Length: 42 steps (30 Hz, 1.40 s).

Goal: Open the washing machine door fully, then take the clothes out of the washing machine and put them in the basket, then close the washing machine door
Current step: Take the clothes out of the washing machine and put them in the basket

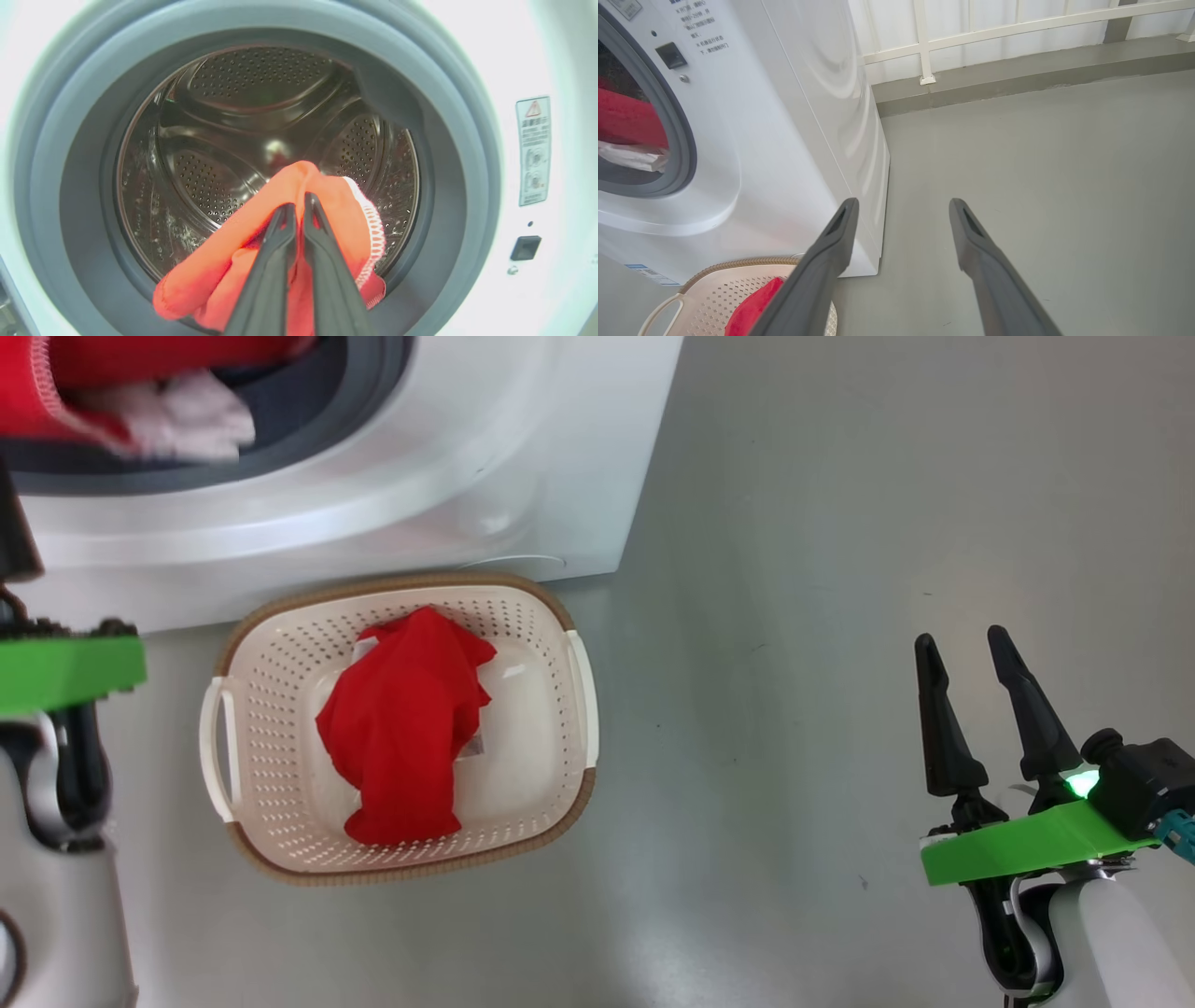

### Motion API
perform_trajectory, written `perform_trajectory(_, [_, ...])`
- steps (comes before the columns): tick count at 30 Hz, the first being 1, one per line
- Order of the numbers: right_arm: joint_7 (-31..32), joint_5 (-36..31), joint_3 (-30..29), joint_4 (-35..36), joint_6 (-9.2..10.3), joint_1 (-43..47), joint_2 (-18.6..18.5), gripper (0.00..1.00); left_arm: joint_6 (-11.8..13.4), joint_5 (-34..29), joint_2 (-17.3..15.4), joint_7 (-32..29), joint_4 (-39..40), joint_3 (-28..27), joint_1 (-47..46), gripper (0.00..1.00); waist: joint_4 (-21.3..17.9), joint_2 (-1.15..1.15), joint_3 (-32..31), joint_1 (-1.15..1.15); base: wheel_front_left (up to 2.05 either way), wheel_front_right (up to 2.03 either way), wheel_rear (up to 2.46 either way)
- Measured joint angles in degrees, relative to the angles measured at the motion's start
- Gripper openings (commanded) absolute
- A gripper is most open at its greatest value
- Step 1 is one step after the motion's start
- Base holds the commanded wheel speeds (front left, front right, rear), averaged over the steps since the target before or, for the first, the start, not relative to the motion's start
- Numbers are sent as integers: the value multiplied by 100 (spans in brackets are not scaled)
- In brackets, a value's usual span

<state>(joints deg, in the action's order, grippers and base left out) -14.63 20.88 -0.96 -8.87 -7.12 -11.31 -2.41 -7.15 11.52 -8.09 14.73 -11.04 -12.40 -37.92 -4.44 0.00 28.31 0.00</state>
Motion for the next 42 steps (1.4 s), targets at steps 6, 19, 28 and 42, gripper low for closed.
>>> perform_trajectory(6, [0,-29,-25,-2,0,5,-1,100,-1,122,12,0,851,34,482,0,68,0,-3,0,0,0,0])
perform_trajectory(19, [0,-30,-23,-3,0,6,-2,100,-2,430,265,7,1112,237,1250,0,141,0,46,0,0,0,0])
perform_trajectory(28, [0,-11,18,0,0,3,-3,100,-2,411,238,5,-232,679,1457,0,50,0,181,0,0,0,0])
perform_trajectory(42, [0,80,172,58,0,-104,-4,100,-3,267,-43,-1,-2218,1439,864,13,-130,0,654,0,0,0,0])
